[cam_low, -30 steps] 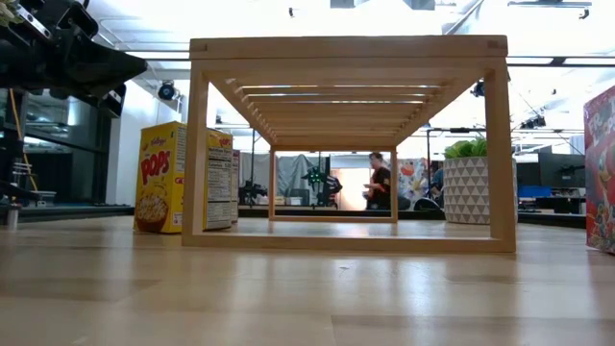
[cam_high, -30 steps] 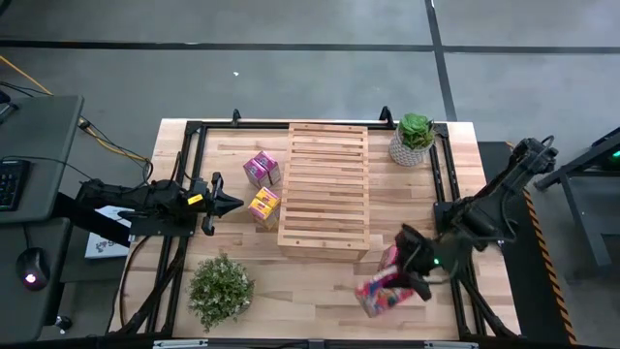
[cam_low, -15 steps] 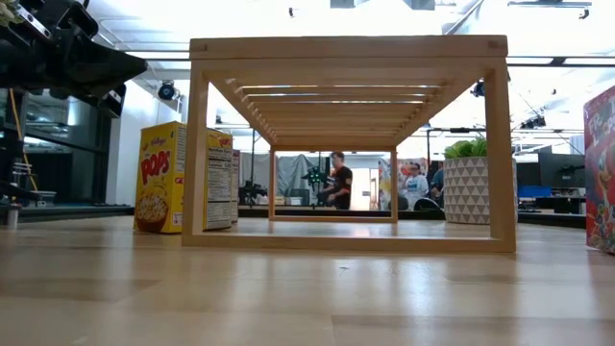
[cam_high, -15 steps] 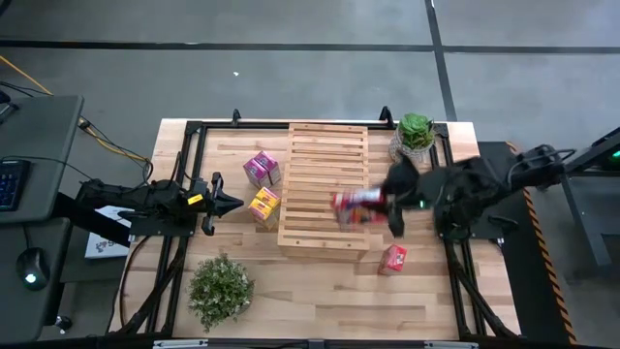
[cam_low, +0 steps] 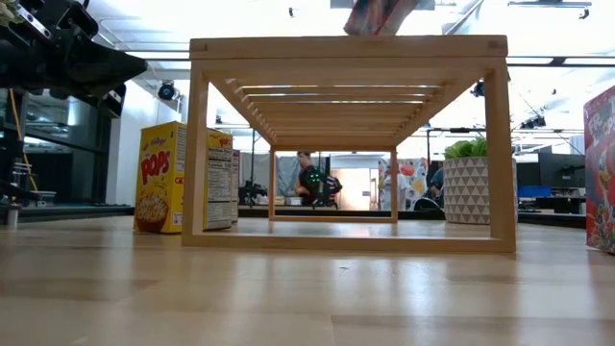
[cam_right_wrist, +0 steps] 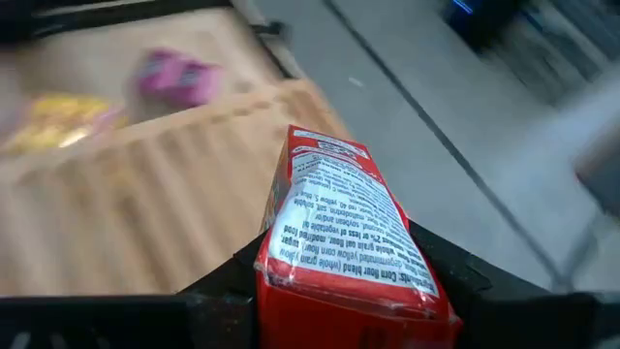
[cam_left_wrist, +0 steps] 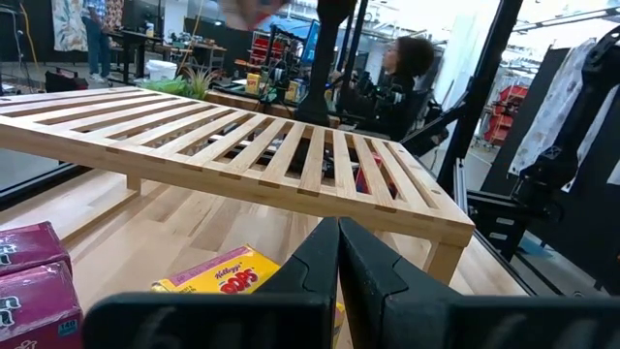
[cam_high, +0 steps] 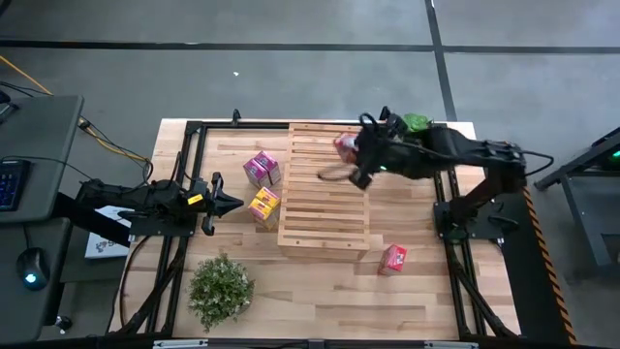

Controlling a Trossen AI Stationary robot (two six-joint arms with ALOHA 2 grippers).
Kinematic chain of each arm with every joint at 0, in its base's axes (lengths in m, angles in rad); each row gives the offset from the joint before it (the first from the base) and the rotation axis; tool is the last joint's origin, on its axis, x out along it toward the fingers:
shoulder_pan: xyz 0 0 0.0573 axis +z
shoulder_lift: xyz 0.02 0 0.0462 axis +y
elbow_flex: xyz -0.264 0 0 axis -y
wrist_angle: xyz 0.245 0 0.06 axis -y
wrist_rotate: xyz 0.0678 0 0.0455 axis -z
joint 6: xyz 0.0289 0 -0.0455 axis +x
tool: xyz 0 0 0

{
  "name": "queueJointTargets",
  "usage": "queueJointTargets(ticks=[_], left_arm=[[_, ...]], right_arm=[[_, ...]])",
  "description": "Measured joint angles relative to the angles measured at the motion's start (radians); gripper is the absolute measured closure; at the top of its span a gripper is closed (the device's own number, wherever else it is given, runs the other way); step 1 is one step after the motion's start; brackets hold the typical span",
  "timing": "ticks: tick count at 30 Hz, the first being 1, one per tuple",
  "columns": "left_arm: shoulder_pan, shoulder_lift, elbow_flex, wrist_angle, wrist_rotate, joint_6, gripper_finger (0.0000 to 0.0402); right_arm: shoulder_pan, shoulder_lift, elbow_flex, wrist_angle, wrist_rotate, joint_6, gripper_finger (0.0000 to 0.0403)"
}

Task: Stack cereal on shelf
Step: Put the right red cereal box on the shelf

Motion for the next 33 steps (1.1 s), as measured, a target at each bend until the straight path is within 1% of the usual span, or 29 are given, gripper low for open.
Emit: queueJointTargets(ticks=[1, 3, 6, 11, 13, 15, 20, 26, 31, 33], left_arm=[[0.000, 0.000, 0.000, 0.000, 0.000, 0.000, 0.0398], [0.000, 0.000, 0.000, 0.000, 0.000, 0.000, 0.0398], [0.000, 0.000, 0.000, 0.000, 0.000, 0.000, 0.0398], [0.000, 0.000, 0.000, 0.000, 0.000, 0.000, 0.0398], [0.000, 0.000, 0.000, 0.000, 0.000, 0.000, 0.0398], [0.000, 0.000, 0.000, 0.000, 0.000, 0.000, 0.0398], [0.000, 0.000, 0.000, 0.000, 0.000, 0.000, 0.0398], [0.000, 0.000, 0.000, 0.000, 0.000, 0.000, 0.0398], [0.000, 0.000, 0.000, 0.000, 0.000, 0.000, 0.0398], [0.000, 0.000, 0.000, 0.000, 0.000, 0.000, 0.0398]], right_arm=[[-0.025, 0.021, 0.021, -0.024, 0.016, 0.058, 0.0249], [-0.082, 0.055, 0.056, -0.052, 0.017, 0.161, 0.0249], [-0.173, 0.088, 0.083, -0.067, -0.058, 0.278, 0.0249], [-0.337, 0.127, 0.099, -0.066, -0.280, 0.293, 0.0249], [-0.391, 0.136, 0.099, -0.066, -0.338, 0.296, 0.0249], [-0.430, 0.148, 0.100, -0.067, -0.372, 0.299, 0.0249], [-0.477, 0.174, 0.100, -0.102, -0.383, 0.323, 0.0249], [-0.490, 0.216, 0.100, -0.169, -0.379, 0.371, 0.0249], [-0.490, 0.238, 0.100, -0.172, -0.415, 0.348, 0.0249], [-0.490, 0.239, 0.100, -0.175, -0.414, 0.345, 0.0249]])
